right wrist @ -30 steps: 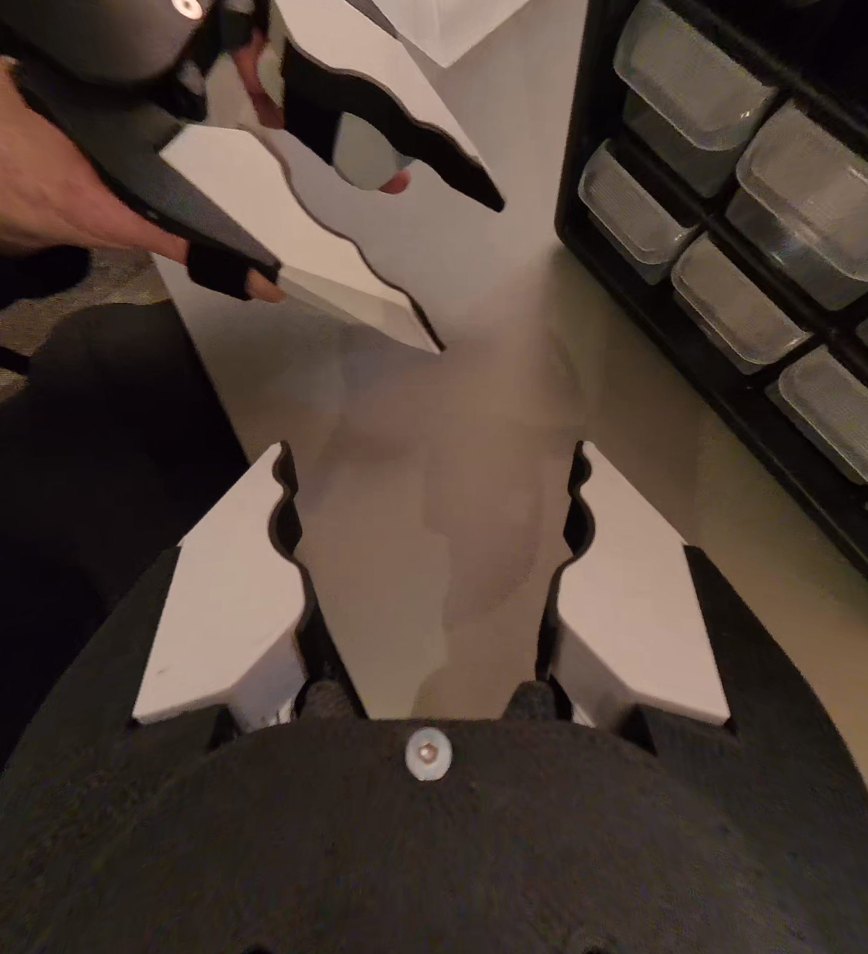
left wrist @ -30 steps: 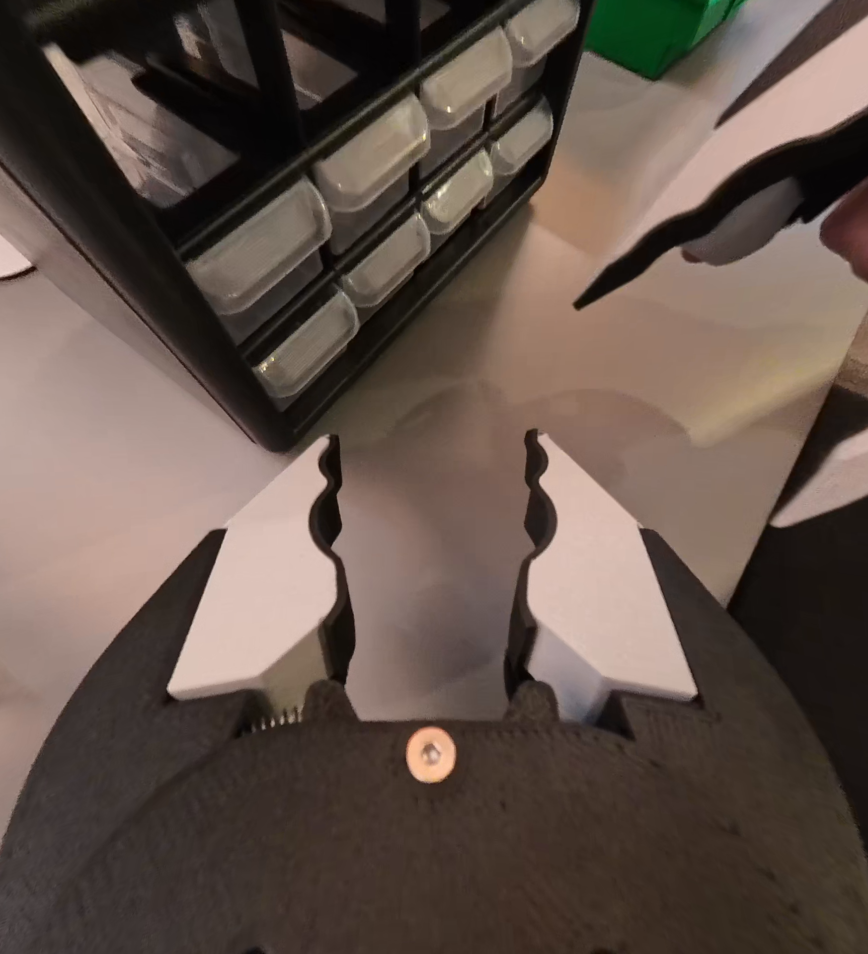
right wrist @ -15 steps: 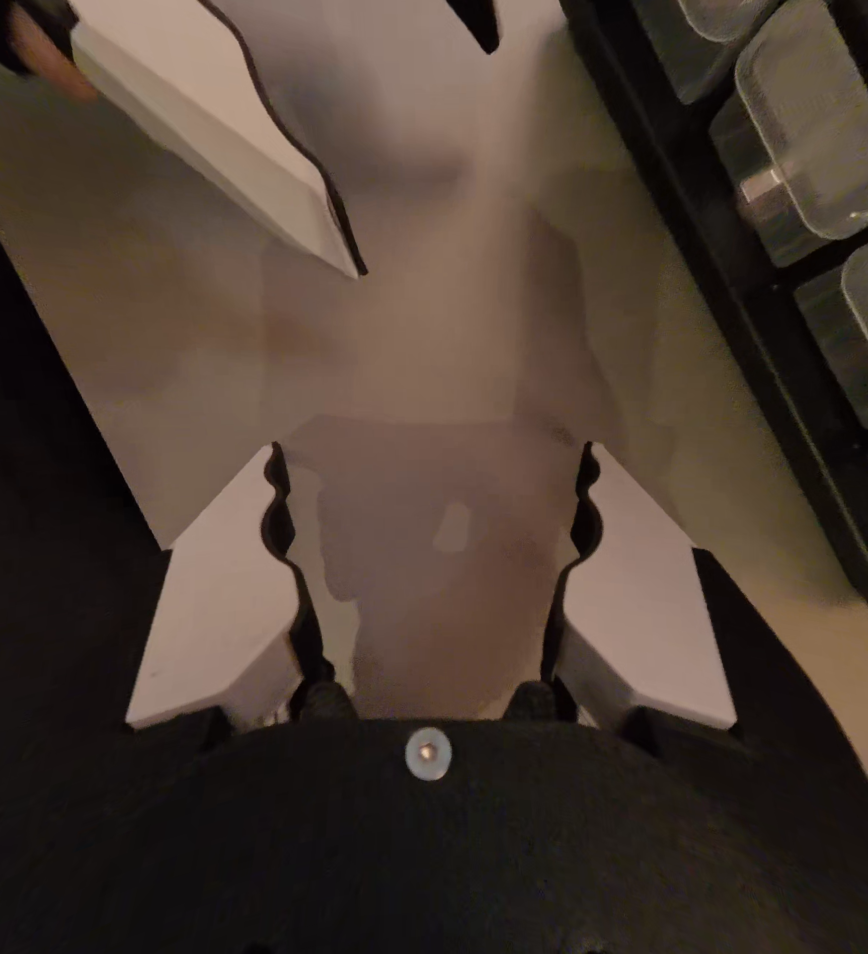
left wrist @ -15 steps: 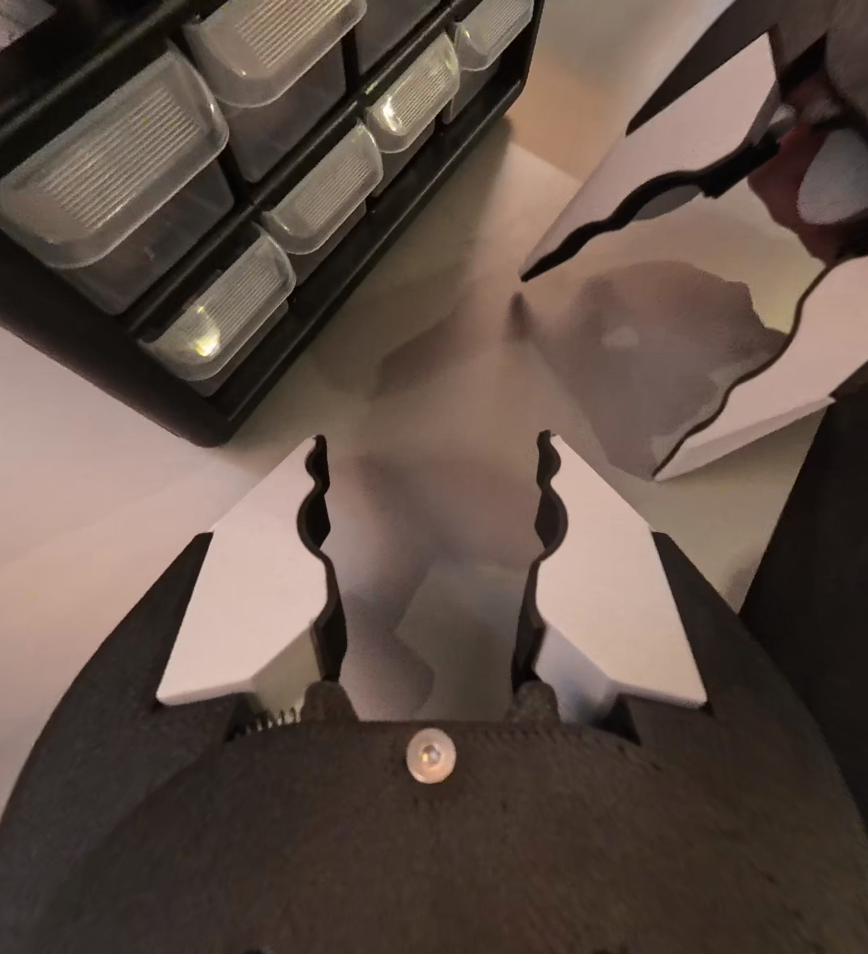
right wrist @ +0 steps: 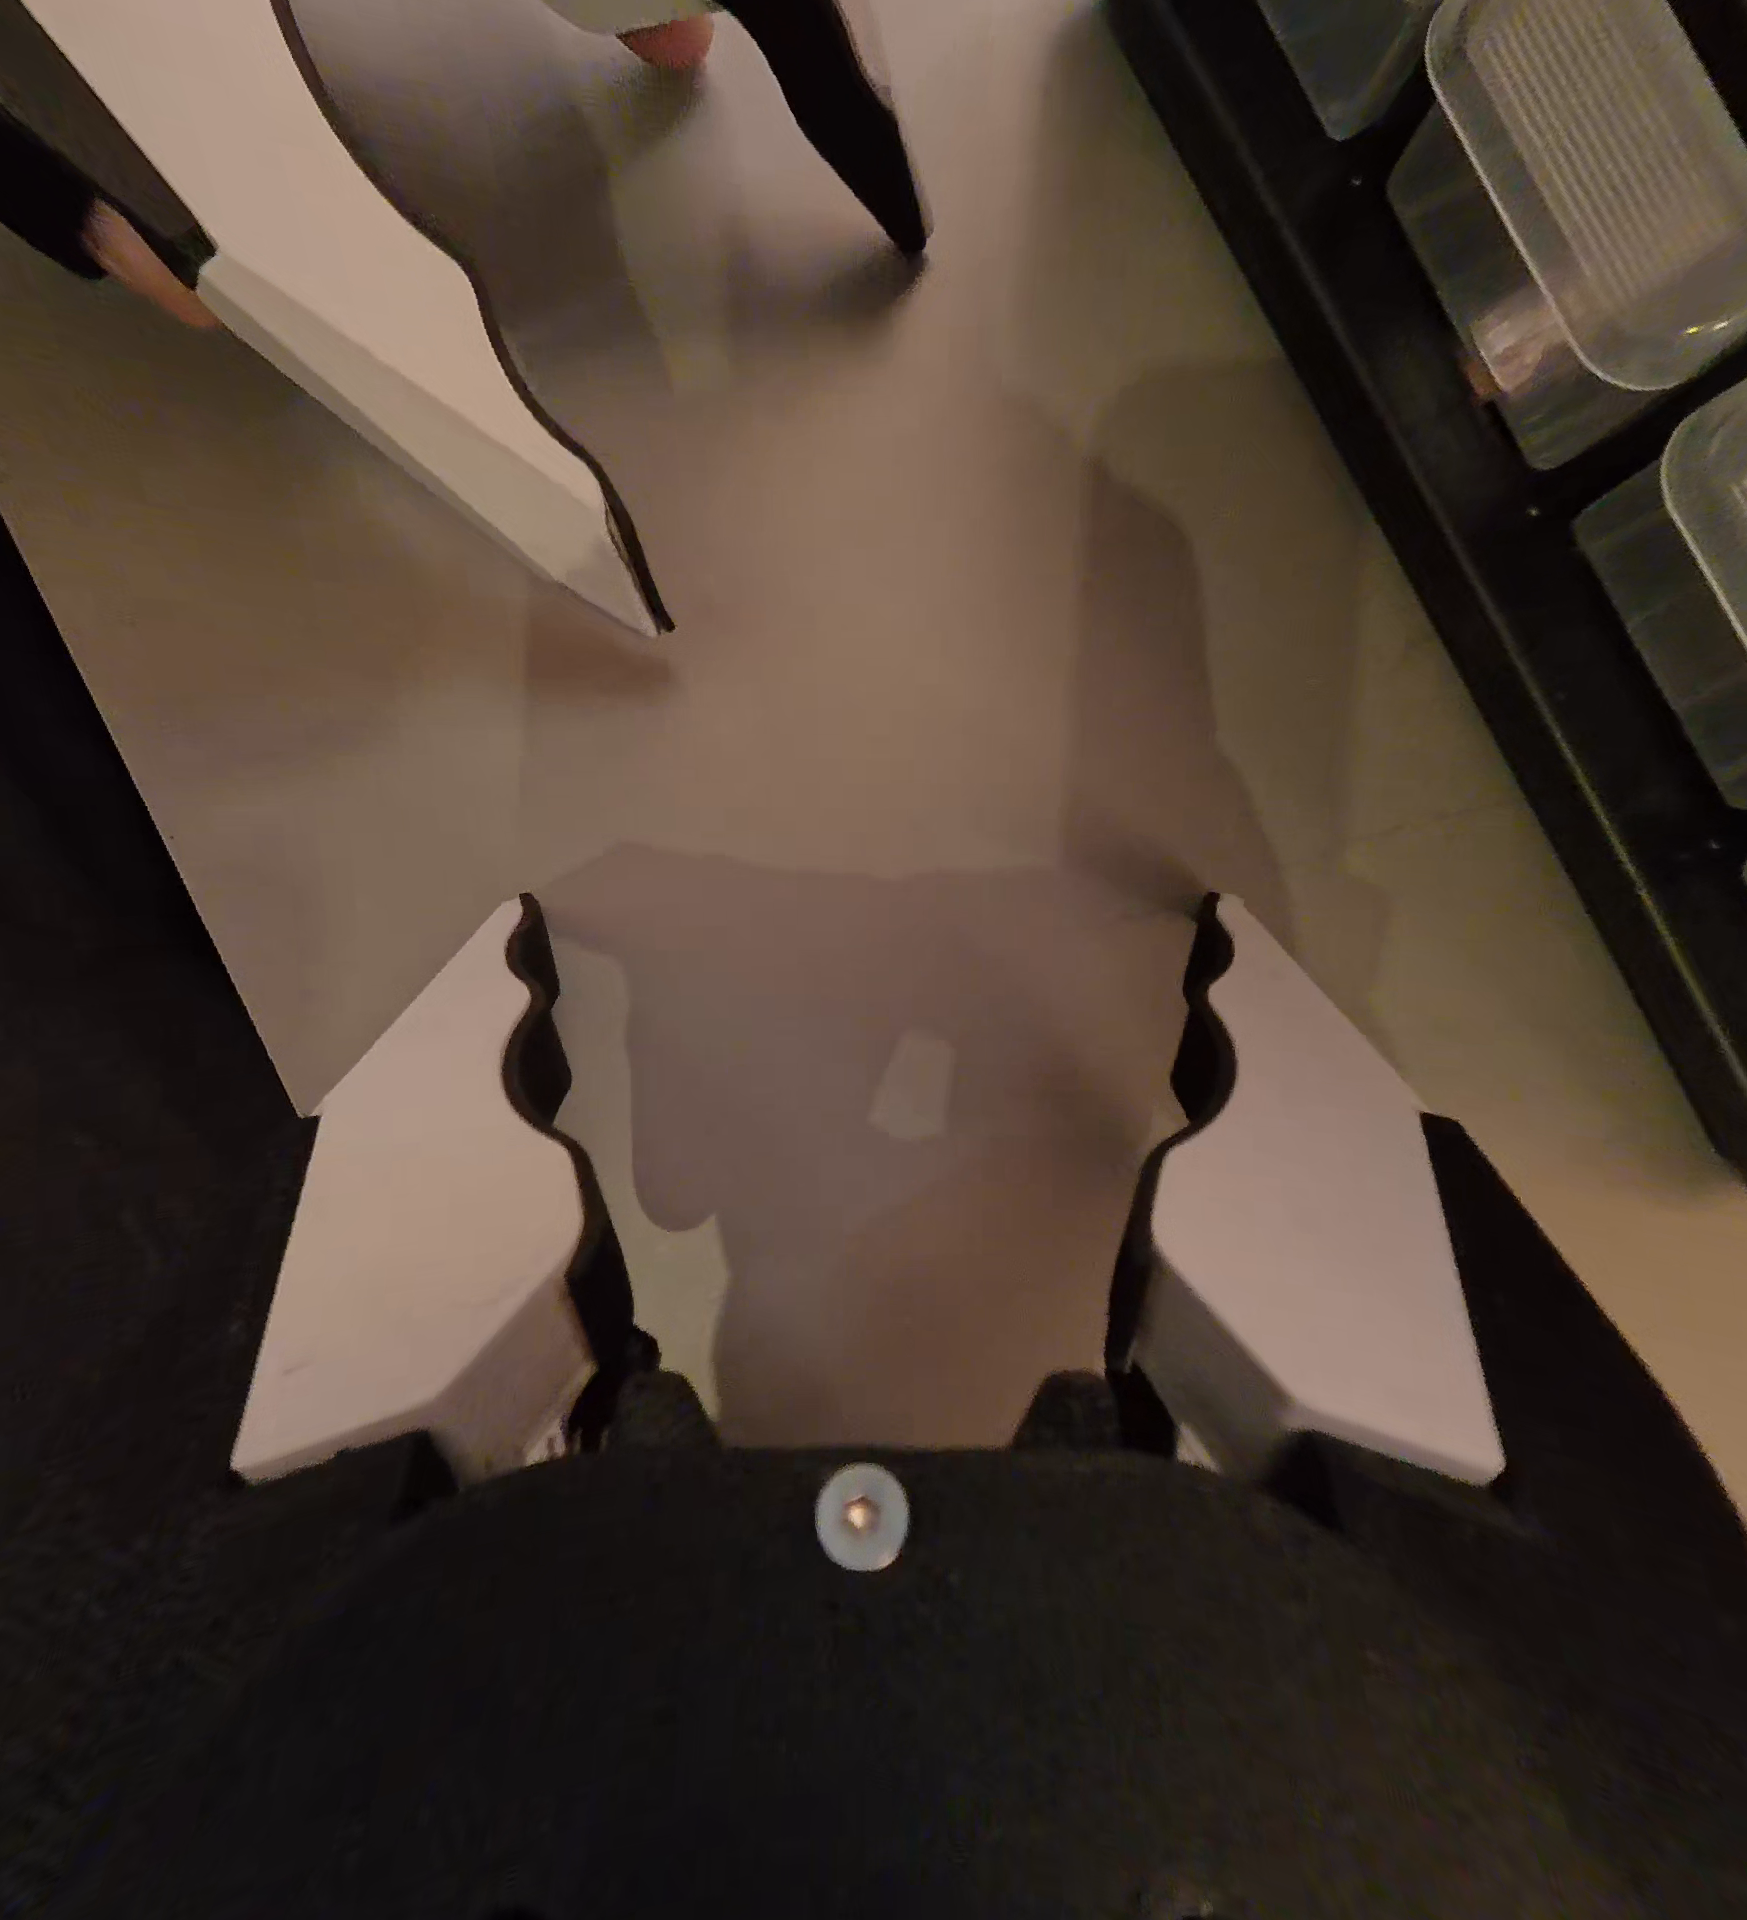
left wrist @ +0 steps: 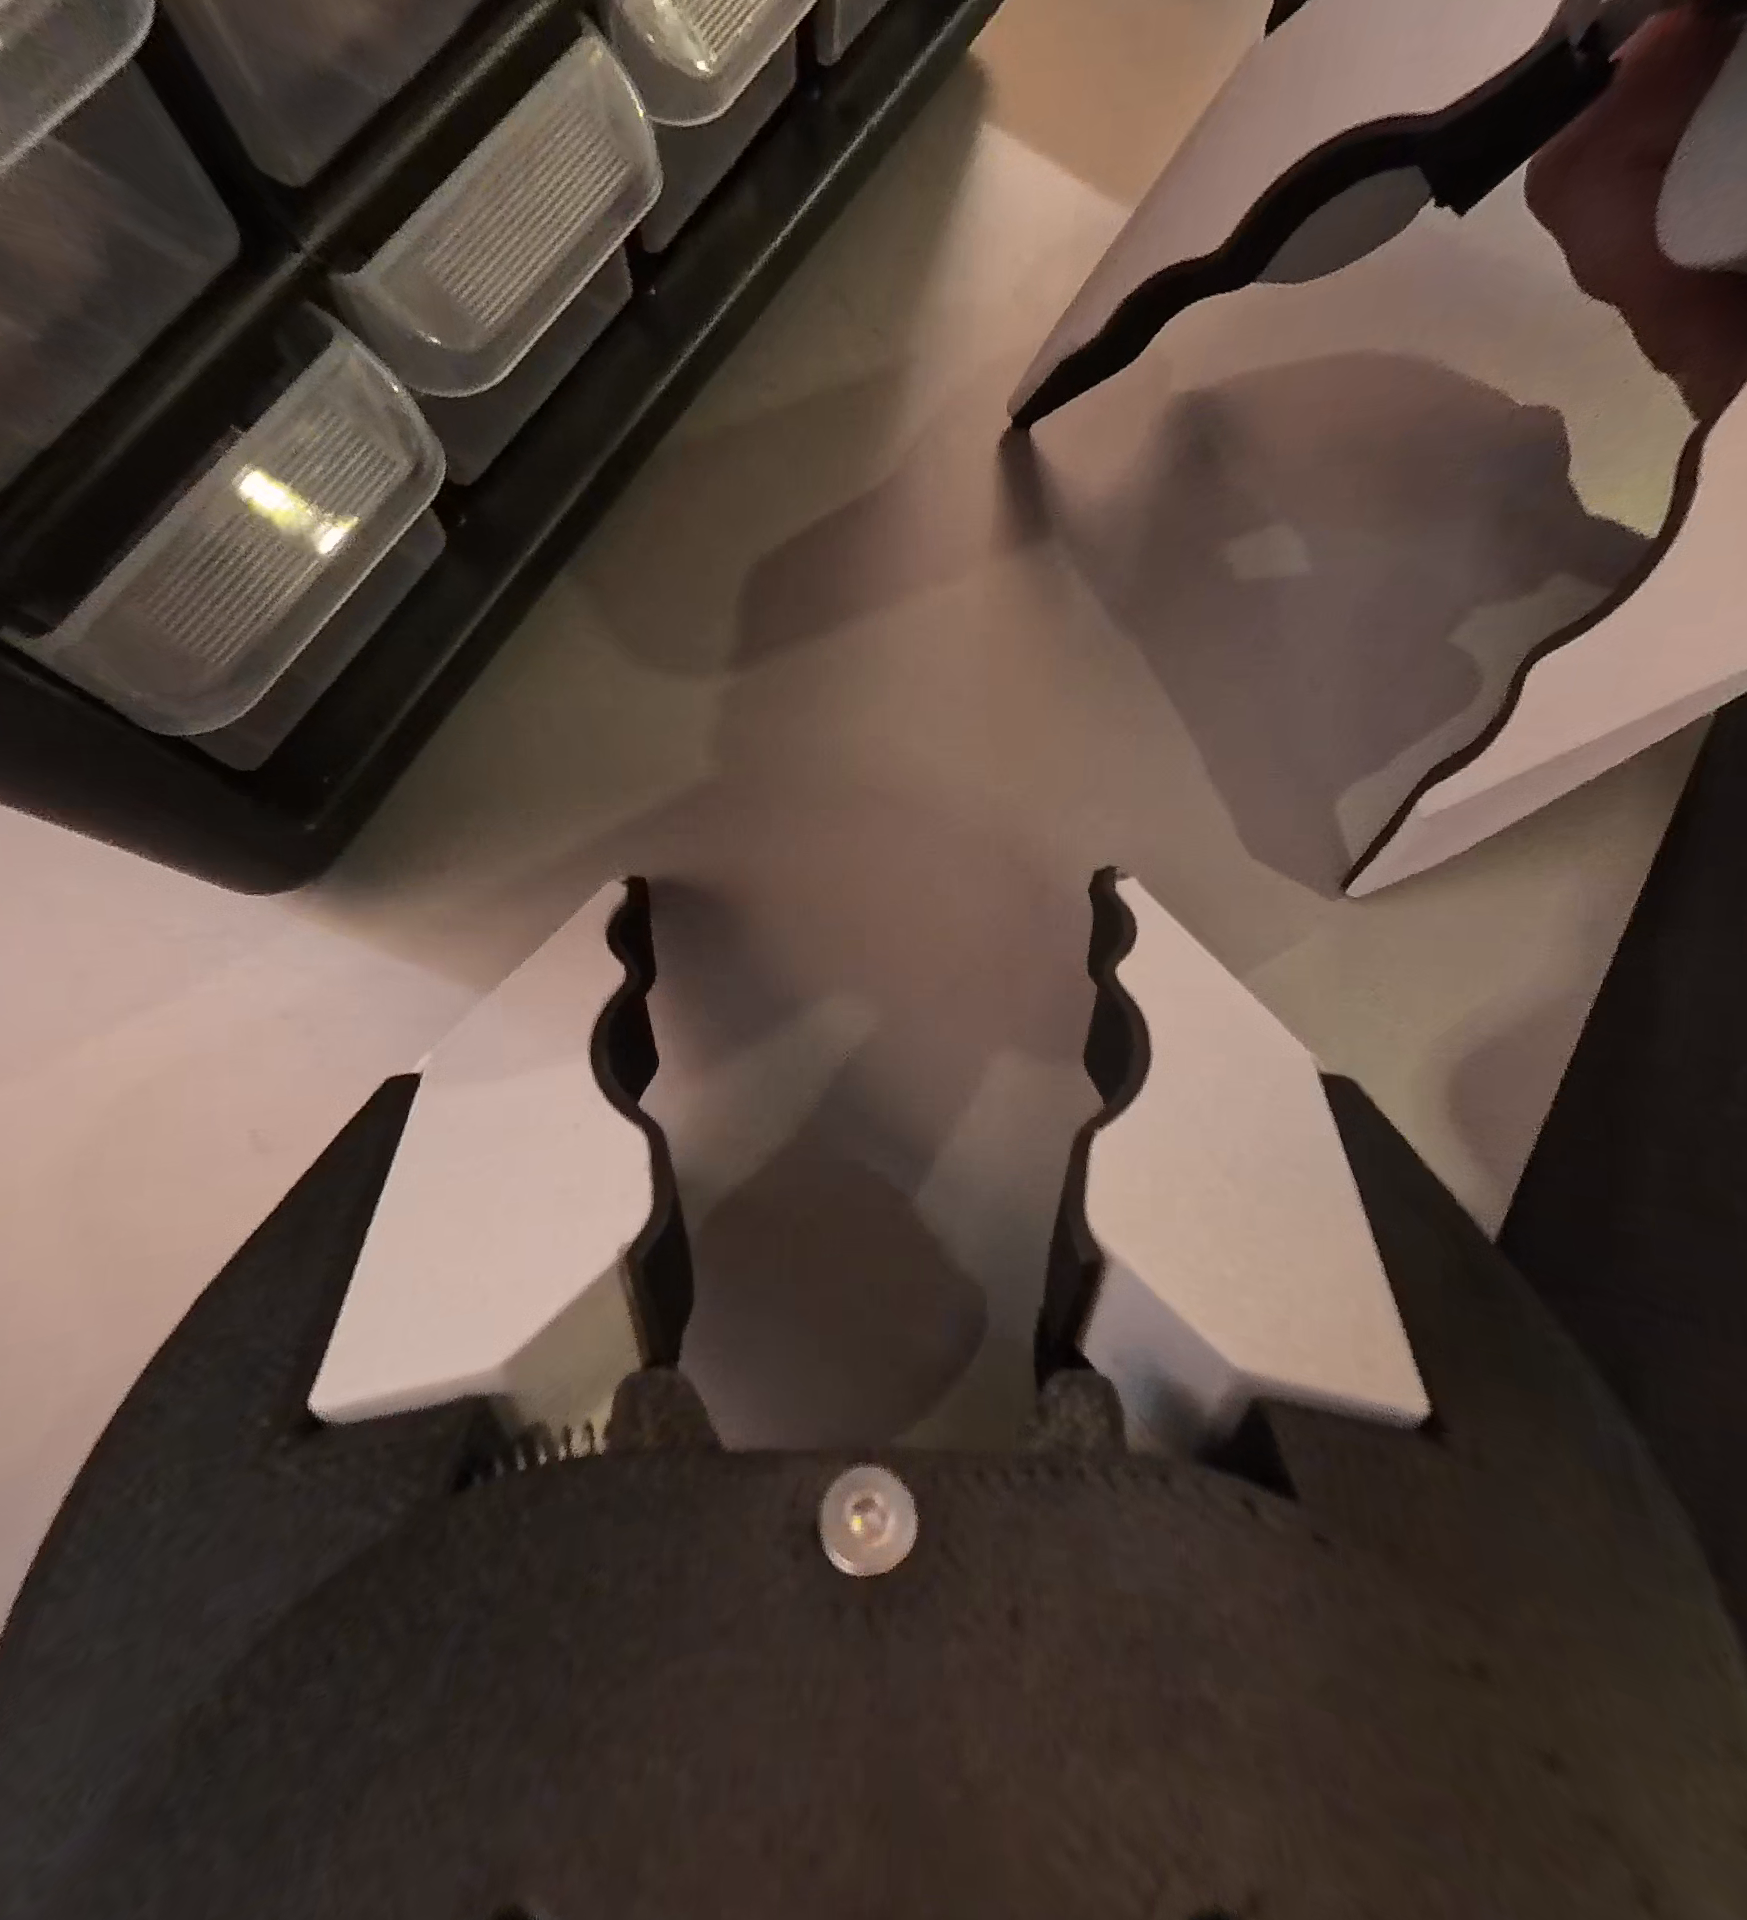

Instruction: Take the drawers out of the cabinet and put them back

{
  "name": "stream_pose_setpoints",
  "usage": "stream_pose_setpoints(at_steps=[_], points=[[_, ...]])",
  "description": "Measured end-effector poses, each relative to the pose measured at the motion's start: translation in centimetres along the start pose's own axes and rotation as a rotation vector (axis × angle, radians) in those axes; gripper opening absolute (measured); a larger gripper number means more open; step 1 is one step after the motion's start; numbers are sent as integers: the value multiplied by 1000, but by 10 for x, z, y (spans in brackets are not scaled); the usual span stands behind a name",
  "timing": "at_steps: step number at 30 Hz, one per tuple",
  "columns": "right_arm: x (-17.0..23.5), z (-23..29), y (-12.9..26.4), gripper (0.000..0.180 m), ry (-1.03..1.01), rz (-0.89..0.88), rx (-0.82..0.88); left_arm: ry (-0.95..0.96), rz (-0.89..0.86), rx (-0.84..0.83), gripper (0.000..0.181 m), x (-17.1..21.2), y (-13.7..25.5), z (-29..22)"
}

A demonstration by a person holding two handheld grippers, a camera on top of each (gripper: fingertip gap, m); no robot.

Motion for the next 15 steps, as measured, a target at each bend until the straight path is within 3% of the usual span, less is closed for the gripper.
stream_pose_setpoints(at_steps=[11, 15], points=[[0, 0, 0, 119, 6, 2, -3, 5, -49, 2, 76, -11, 11, 4], [0, 1, 0, 119, 8, 1, -5, -67, -99, 214, 62, -32, 50, -25]])
Point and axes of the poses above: each gripper's, where its closed fingertips meet, y back along the fingers, x out of its underside, z = x × y across the jaws, the point moved 2 cm from there along y, back along the fingers, and after that the axes turned 5 degrees about -x, right-handed, at the moved point
